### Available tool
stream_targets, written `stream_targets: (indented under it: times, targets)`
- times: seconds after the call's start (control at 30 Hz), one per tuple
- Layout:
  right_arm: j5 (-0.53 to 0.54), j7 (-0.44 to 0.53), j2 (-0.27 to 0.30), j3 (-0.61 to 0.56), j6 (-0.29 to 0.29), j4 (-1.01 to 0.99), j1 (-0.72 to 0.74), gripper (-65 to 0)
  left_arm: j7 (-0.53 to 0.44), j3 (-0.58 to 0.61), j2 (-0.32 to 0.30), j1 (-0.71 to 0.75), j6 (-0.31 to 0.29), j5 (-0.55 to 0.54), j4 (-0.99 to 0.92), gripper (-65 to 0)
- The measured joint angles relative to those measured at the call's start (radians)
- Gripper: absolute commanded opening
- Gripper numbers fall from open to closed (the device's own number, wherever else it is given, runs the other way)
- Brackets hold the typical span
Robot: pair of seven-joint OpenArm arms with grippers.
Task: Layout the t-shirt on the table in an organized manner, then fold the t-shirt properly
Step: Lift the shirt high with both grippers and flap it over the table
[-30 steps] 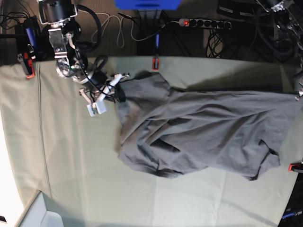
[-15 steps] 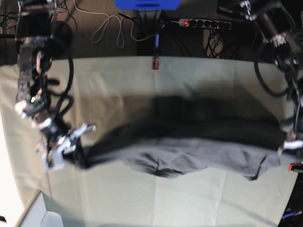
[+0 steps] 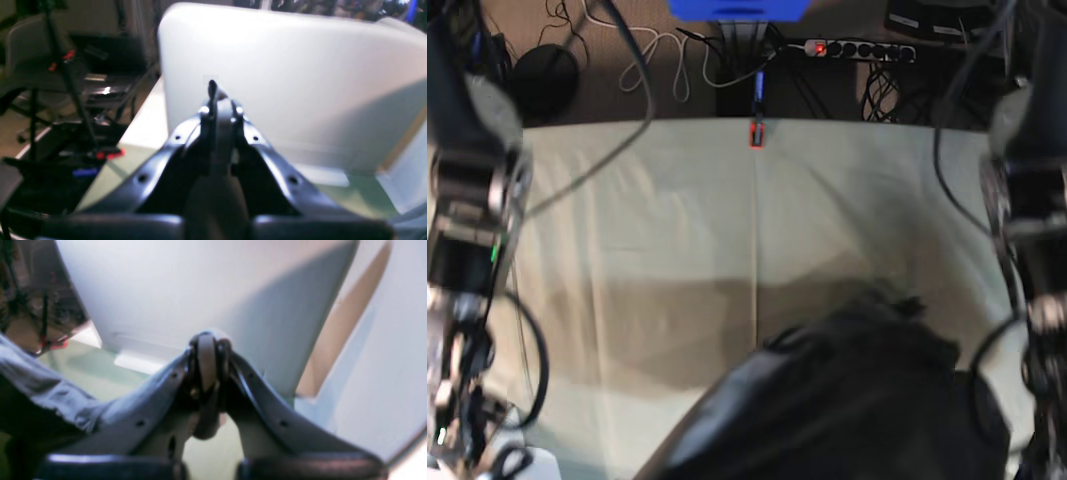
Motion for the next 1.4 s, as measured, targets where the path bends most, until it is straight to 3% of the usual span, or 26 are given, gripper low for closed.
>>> stream_targets:
  times: [0.17, 0.33, 0.53, 0.7, 0.8, 0.93, 1.03, 1.1, 1.23, 1.4]
  targets:
    - [-0.006, -0.008, 0.027, 0.001, -0.004, -0.112, 0.211, -65.0, 0.005, 0.05, 0.008, -0.174, 0.005, -0.005, -0.179, -65.0]
    - [-0.007, -0.002, 0.078, -0.002, -0.004, -0.177, 0.385, -65.0, -0.06, 0.05, 0.04, -0.254, 0.004, -0.004, -0.265, -65.0]
    - [-0.003, 0.008, 0.121, 0.004, -0.003, -0.145, 0.424, -65.0, -0.081, 0.045, 0.067, -0.296, 0.004, -0.003, -0.268, -65.0]
    - [-0.004, 0.012, 0.164, 0.007, -0.012, 0.029, 0.129, -65.0, -0.094, 0.045, 0.07, -0.198, 0.0, -0.003, -0.255, -65.0]
    - [-0.017, -0.014, 0.15, 0.036, -0.013, 0.126, -0.113, -65.0, -0.074, 0.044, 0.071, -0.073, 0.009, 0.001, -0.25, -65.0]
    - [-0.002, 0.003, 0.069, 0.139, -0.003, 0.328, -0.41, -65.0, -0.065, -0.003, 0.07, 0.143, -0.012, -0.007, -0.109, -65.0]
    - [-0.002, 0.011, 0.016, 0.192, -0.01, 0.417, -0.585, -65.0, -0.075, -0.088, 0.051, 0.287, 0.02, 0.007, -0.008, -65.0]
    - [-0.005, 0.007, -0.022, 0.225, -0.012, 0.474, -0.71, -65.0, -0.078, -0.129, 0.047, 0.393, 0.012, 0.003, 0.074, -65.0]
    - [-0.002, 0.097, -0.099, 0.235, -0.004, 0.52, -0.934, -65.0, -0.073, -0.212, 0.066, 0.631, 0.002, -0.002, 0.2, -65.0]
    - [0.002, 0.268, -0.116, 0.237, -0.009, 0.521, -1.146, -65.0, -0.082, -0.304, 0.119, 0.887, 0.004, -0.008, 0.33, -65.0]
